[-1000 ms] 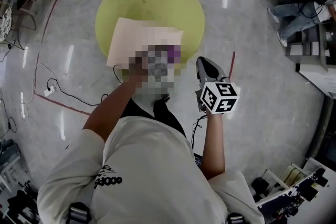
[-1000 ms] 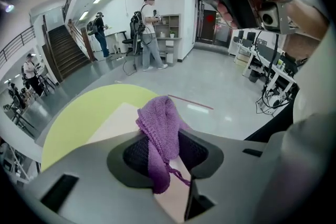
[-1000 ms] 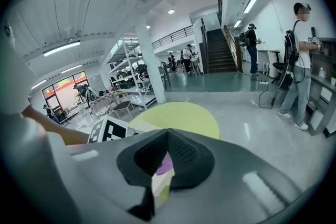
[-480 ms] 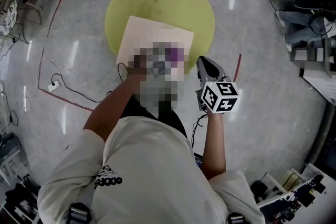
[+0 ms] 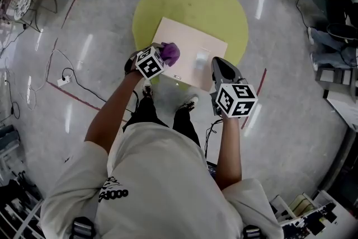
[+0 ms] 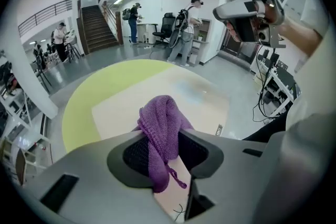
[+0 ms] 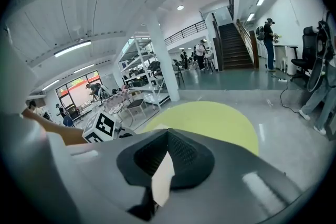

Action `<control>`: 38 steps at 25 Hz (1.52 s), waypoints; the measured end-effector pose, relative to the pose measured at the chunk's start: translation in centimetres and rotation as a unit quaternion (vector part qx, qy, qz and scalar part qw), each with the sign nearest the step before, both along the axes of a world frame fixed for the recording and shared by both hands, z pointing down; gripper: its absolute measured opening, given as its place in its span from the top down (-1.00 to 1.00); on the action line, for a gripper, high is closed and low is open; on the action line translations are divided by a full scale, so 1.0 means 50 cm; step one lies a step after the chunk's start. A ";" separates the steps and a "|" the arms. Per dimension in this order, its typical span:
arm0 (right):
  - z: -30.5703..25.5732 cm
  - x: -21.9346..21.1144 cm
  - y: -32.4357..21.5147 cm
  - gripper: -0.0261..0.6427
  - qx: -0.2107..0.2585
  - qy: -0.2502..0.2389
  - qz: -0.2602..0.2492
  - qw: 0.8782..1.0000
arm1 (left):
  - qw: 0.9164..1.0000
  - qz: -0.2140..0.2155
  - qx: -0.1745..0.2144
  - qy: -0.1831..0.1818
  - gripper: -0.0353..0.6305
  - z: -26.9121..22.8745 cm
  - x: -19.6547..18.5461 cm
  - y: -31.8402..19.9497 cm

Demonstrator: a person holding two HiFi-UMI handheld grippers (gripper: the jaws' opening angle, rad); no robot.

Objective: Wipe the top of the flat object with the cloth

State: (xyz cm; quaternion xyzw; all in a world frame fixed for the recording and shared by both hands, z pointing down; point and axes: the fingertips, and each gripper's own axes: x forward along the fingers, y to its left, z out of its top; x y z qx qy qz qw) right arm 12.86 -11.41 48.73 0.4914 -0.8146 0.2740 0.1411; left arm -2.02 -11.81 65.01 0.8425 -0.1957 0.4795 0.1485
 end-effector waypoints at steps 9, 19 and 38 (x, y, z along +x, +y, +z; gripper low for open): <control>0.010 -0.080 -0.041 0.89 -0.004 -0.002 -0.036 0.999 | 0.998 -0.056 -0.002 -0.014 0.49 -0.001 -0.139 -0.011; 0.008 -0.106 -0.063 0.89 -0.003 0.007 -0.063 0.998 | 0.998 -0.032 -0.044 0.002 0.49 -0.006 -0.172 0.063; 0.012 0.028 -0.010 0.89 -0.011 0.024 0.007 1.000 | 0.986 0.153 -0.066 0.003 0.50 -0.004 0.051 0.151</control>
